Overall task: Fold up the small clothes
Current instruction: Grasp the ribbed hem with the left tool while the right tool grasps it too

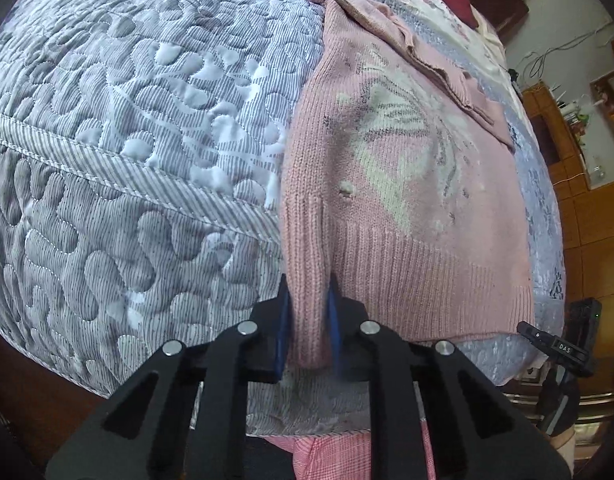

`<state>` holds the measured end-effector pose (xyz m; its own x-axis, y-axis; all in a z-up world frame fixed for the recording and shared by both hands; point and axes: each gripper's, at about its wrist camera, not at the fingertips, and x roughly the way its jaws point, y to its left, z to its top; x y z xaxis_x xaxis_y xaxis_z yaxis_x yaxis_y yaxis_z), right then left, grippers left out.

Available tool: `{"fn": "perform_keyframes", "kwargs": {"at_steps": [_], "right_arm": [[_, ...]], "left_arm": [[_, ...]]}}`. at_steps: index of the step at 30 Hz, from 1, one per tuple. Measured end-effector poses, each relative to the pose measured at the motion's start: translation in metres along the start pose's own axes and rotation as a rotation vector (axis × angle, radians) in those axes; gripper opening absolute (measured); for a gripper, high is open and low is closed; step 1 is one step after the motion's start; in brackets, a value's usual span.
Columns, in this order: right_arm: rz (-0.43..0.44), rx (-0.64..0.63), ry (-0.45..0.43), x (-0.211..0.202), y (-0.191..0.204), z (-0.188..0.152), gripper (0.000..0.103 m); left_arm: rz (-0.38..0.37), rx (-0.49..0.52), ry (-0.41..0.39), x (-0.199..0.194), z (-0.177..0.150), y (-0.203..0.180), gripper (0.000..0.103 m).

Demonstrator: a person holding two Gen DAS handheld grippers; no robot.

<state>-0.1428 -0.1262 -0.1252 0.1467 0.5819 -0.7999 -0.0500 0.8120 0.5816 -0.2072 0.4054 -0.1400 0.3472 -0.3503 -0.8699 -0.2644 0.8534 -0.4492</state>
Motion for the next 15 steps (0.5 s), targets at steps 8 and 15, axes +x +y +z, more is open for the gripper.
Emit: {"fn": "perform_keyframes", "kwargs": {"at_steps": [8, 15], "right_arm": [[0.110, -0.008, -0.066, -0.034, 0.016, 0.023, 0.010], [0.153, -0.032, -0.110, -0.055, 0.031, 0.055, 0.010]], "left_arm": [[-0.093, 0.015, -0.043, -0.025, 0.011, -0.018, 0.014], [-0.142, 0.030, -0.138, -0.047, 0.040, -0.036, 0.014]]}}
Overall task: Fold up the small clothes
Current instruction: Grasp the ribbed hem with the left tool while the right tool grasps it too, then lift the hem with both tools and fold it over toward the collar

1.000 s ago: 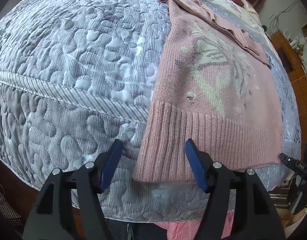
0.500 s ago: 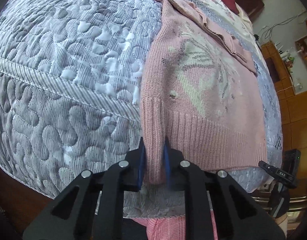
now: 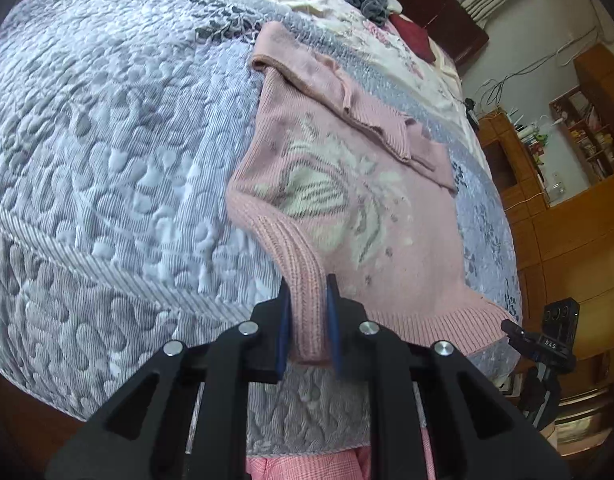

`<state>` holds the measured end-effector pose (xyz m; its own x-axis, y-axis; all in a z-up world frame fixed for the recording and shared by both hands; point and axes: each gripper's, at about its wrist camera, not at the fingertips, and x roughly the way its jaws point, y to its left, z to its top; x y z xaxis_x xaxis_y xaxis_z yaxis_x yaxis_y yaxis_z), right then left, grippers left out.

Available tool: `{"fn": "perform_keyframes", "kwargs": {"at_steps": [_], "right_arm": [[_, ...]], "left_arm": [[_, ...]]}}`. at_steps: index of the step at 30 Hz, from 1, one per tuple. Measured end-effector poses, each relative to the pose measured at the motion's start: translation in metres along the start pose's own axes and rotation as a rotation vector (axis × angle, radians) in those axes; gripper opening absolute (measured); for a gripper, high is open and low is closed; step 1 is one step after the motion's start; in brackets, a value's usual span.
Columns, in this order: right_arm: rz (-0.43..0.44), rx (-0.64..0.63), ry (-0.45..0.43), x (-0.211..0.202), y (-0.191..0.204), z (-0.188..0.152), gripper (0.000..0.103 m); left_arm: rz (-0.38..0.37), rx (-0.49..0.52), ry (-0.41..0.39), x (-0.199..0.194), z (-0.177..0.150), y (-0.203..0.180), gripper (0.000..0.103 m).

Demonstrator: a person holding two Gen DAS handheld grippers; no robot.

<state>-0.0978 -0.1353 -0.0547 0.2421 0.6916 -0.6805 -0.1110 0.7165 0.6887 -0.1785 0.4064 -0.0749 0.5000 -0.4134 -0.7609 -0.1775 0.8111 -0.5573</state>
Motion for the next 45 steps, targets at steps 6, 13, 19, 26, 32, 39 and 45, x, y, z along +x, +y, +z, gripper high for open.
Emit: {"fn": "perform_keyframes", "kwargs": {"at_steps": [6, 13, 19, 26, 32, 39, 45], "right_arm": [[-0.007, 0.010, -0.023, 0.001, 0.001, 0.043, 0.010], [-0.015, 0.060, -0.019, 0.021, -0.011, 0.100, 0.010], [-0.057, 0.103, 0.021, 0.057, -0.028, 0.141, 0.010], [-0.108, 0.129, 0.069, 0.091, -0.047, 0.162, 0.012], [-0.072, 0.154, 0.052, 0.085, -0.059, 0.167, 0.027], [-0.144, 0.052, 0.017, 0.061, -0.052, 0.163, 0.048], [-0.210, -0.135, 0.032, 0.068, -0.021, 0.168, 0.061]], "left_arm": [[0.024, 0.009, -0.035, 0.008, 0.038, -0.007, 0.014], [0.033, -0.065, -0.037, 0.041, 0.081, 0.007, 0.015], [0.069, -0.104, -0.004, 0.081, 0.108, 0.019, 0.016], [0.078, -0.162, 0.007, 0.104, 0.137, 0.032, 0.024], [0.096, -0.140, -0.027, 0.094, 0.146, 0.035, 0.041], [0.100, -0.119, -0.093, 0.069, 0.144, 0.041, 0.048], [0.184, 0.123, -0.064, 0.089, 0.146, 0.004, 0.065]]}}
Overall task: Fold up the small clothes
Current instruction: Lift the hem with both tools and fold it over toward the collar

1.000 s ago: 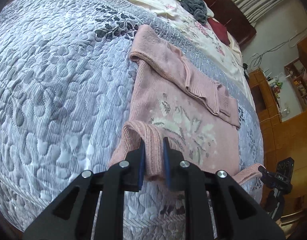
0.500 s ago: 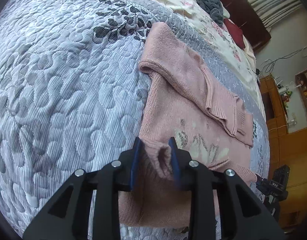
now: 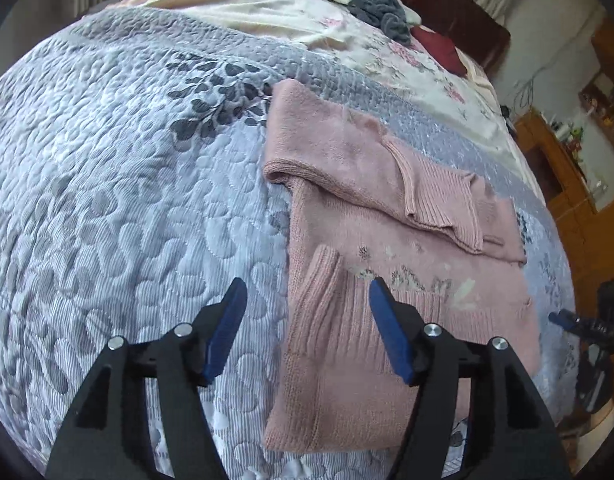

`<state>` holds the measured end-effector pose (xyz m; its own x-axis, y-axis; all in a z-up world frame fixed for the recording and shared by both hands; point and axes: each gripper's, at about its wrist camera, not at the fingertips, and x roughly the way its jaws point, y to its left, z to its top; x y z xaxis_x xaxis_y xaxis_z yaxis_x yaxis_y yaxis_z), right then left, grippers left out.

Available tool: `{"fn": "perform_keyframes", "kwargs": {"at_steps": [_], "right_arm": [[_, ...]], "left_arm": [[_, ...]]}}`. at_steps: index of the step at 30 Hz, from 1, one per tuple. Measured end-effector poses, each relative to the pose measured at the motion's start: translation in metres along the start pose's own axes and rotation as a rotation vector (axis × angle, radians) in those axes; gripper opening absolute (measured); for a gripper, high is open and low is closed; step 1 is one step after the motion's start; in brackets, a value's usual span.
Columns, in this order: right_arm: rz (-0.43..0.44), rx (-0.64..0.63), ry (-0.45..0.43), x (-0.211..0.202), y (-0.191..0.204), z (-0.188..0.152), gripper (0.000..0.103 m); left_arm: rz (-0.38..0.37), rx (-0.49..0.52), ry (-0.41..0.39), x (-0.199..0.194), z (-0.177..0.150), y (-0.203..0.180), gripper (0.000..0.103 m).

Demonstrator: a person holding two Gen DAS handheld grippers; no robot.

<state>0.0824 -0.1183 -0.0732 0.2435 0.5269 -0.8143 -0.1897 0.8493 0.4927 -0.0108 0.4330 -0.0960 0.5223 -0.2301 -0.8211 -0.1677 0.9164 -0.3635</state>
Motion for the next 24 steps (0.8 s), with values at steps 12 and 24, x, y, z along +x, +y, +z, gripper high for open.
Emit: {"fn": "perform_keyframes", "kwargs": {"at_steps": [12, 24], "right_arm": [[-0.163, -0.211, 0.108, 0.059, 0.028, 0.003, 0.052], [-0.087, -0.301, 0.020, 0.012, 0.052, -0.028, 0.010]], "left_arm": [[0.131, 0.235, 0.080, 0.055, -0.003, -0.036, 0.047], [0.091, 0.243, -0.024, 0.007, -0.024, -0.041, 0.009]]}}
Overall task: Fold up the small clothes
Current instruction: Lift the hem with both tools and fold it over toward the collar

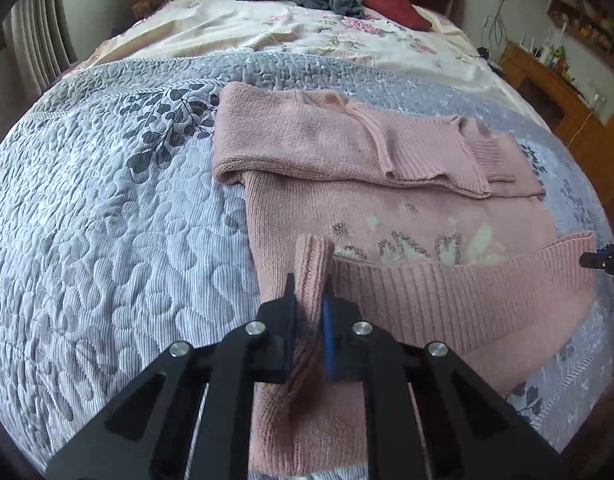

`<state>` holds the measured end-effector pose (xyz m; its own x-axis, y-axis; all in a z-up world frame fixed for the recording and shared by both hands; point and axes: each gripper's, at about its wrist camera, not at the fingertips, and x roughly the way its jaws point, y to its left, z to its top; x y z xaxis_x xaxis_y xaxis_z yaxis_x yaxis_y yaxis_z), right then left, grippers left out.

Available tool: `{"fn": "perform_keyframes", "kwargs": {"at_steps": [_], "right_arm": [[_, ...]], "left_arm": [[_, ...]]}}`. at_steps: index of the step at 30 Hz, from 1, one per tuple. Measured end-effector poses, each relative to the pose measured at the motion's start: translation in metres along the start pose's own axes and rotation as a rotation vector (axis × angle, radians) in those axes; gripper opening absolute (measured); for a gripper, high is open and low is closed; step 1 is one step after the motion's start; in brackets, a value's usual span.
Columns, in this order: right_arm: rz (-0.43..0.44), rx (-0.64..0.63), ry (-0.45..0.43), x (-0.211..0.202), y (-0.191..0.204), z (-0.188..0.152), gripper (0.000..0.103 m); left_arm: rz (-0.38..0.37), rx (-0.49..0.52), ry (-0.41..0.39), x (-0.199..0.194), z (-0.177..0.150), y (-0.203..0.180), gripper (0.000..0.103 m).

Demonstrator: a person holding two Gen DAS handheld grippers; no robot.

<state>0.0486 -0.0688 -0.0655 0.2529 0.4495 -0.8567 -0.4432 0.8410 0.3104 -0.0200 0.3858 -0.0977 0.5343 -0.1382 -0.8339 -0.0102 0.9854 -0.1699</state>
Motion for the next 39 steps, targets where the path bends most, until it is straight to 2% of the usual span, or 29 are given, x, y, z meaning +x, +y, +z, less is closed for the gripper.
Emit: {"fn": "perform_keyframes", "kwargs": {"at_steps": [6, 10, 16, 25, 34, 39], "right_arm": [[0.059, 0.051, -0.061, -0.027, 0.004, -0.014, 0.010], [0.081, 0.076, -0.095, -0.042, 0.000, -0.010, 0.010], [0.073, 0.067, -0.136, -0.058, -0.002, 0.020, 0.010], [0.044, 0.100, -0.210, -0.067, -0.020, 0.100, 0.009], [-0.020, 0.137, -0.220, -0.041, -0.044, 0.177, 0.009], [-0.057, 0.155, -0.192, -0.012, -0.059, 0.203, 0.009]], "left_arm": [[-0.042, -0.004, -0.057, -0.032, -0.022, -0.006, 0.009], [-0.051, -0.028, -0.100, -0.046, -0.014, -0.007, 0.008], [-0.075, -0.072, -0.159, -0.057, 0.027, -0.002, 0.008], [-0.053, -0.098, -0.248, -0.050, 0.109, -0.002, 0.008], [0.015, -0.100, -0.262, -0.007, 0.181, 0.003, 0.008], [0.050, -0.096, -0.220, 0.037, 0.206, 0.004, 0.008]]}}
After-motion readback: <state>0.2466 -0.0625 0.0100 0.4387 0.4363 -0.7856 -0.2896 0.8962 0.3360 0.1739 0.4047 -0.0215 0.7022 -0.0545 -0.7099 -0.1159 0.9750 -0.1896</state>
